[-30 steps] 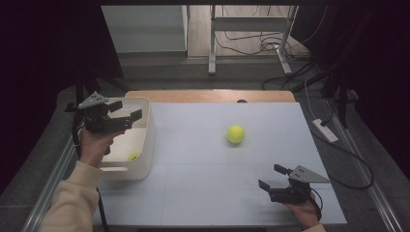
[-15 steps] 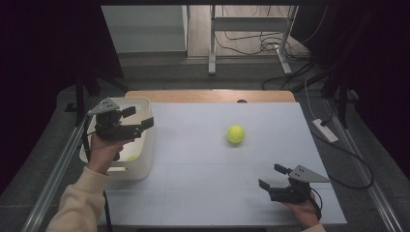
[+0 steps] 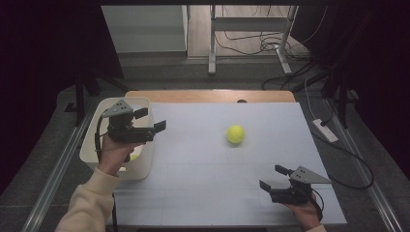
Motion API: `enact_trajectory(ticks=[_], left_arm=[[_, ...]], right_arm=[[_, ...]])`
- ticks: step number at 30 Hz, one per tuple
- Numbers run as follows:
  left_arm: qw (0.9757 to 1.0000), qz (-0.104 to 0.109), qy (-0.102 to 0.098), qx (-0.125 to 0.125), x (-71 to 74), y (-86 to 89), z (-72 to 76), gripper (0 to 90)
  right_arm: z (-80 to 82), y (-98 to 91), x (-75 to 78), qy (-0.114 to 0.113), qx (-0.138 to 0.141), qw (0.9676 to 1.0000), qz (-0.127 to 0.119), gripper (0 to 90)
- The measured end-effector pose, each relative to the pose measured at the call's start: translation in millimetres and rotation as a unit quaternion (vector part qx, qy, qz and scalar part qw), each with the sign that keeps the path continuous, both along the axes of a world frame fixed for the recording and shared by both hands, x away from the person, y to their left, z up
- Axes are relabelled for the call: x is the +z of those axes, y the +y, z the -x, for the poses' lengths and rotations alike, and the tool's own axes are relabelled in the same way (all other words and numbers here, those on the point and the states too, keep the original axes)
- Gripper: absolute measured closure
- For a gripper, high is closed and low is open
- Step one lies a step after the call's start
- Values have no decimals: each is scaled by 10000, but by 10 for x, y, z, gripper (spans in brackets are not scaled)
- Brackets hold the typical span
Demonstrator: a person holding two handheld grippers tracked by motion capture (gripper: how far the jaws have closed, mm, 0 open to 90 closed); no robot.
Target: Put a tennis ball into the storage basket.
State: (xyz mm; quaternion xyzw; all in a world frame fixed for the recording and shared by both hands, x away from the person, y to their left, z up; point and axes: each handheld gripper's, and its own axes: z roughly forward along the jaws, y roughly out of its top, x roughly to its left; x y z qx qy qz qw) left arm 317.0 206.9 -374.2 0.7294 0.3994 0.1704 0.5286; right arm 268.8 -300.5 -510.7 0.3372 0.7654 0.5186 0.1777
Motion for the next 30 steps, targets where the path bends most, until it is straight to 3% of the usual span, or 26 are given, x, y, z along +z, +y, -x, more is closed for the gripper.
enact_trajectory(ticks=[30], left_arm=[[9989,-152,38,-453,-19,-410,-77,128]], right_arm=[[-4,6,-15,27,22,10000,61,125]])
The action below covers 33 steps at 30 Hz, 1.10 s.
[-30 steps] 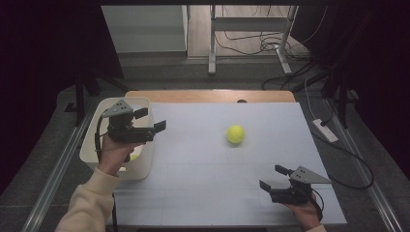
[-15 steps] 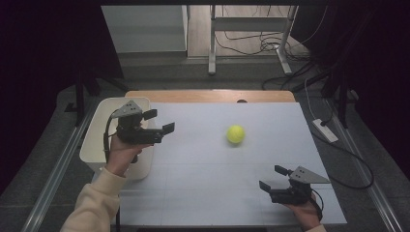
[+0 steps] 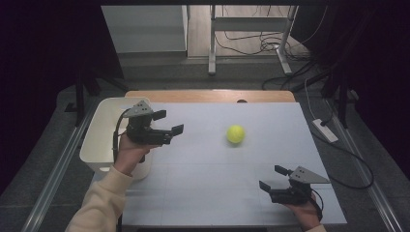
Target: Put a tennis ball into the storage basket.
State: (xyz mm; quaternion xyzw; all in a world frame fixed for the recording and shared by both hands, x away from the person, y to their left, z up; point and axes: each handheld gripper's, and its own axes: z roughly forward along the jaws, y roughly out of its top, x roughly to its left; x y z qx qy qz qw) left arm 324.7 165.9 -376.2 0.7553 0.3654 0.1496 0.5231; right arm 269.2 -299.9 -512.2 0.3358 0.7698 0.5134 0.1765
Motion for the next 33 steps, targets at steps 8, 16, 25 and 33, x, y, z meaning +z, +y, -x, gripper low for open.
enact_trajectory(ticks=[8,16,25,33], left_arm=[[10000,-9,14,-88,-14,-91,-29,127],[9996,33,45,-282,-20,-217,-34,127],[9992,-75,80,-384,-63,-363,-97,127],[9989,-136,101,-447,-83,-471,-134,129]], right_arm=[[-1,0,-2,1,-2,10000,9,125],[-1,2,-3,-8,7,10000,24,125],[-2,-15,-4,-14,-47,10000,-2,125],[1,-4,-1,-38,-49,10000,0,125]])
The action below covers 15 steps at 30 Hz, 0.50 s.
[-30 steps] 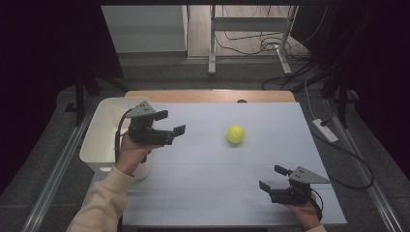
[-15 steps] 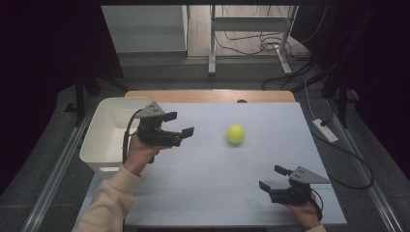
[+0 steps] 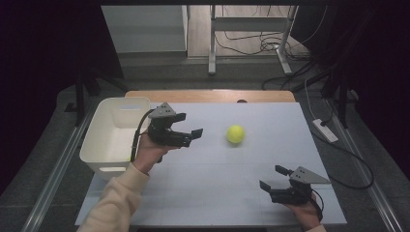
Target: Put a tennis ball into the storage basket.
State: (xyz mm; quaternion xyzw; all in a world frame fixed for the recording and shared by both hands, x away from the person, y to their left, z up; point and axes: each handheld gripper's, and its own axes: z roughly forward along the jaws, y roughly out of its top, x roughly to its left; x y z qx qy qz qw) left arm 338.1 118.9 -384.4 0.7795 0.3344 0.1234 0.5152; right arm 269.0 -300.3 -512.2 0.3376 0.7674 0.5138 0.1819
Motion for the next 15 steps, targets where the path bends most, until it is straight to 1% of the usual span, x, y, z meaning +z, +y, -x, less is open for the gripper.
enact_trajectory(ticks=[5,10,13,15], left_arm=[[10000,-51,17,-42,-15,-91,-52,130],[9999,-80,74,-47,-47,-159,-112,131],[9999,-81,105,-66,-59,-192,-122,132],[9998,-128,114,-77,-68,-227,-134,131]], right_arm=[[-1,6,1,8,11,10000,7,126],[-6,-1,-3,4,2,10000,6,126],[-4,1,-4,8,12,10000,21,126],[-3,1,-4,9,16,10000,18,126]])
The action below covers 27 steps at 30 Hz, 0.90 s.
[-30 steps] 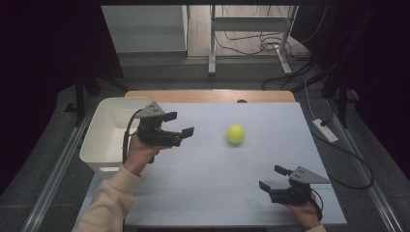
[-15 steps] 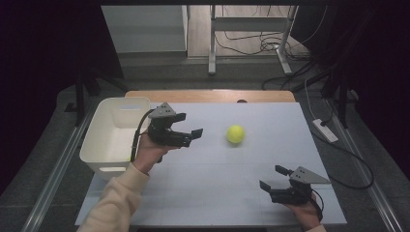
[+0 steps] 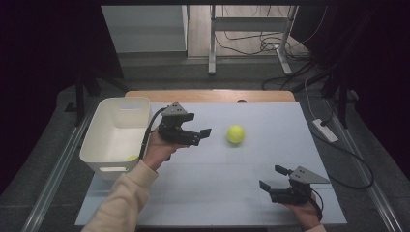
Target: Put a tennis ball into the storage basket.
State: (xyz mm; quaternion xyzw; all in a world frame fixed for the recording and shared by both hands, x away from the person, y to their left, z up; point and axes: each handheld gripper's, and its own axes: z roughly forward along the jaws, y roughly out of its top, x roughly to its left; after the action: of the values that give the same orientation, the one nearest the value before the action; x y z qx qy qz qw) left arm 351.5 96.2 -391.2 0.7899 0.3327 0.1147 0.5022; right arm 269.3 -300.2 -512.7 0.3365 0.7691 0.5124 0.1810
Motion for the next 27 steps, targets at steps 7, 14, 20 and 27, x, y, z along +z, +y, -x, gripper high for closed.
enact_trajectory(ticks=[7,14,20,27], left_arm=[[10000,-56,63,-7,-35,-73,-64,132],[9998,-143,115,-32,-62,-160,-114,132],[9996,-255,110,37,-73,-225,-153,132],[9989,-410,194,148,-110,-283,-221,126]], right_arm=[[2,-2,-1,0,-5,10000,7,126],[7,-5,1,-9,-8,10000,-7,126],[12,-5,4,-17,1,10000,-5,126],[11,-4,4,-19,23,10000,-5,126]])
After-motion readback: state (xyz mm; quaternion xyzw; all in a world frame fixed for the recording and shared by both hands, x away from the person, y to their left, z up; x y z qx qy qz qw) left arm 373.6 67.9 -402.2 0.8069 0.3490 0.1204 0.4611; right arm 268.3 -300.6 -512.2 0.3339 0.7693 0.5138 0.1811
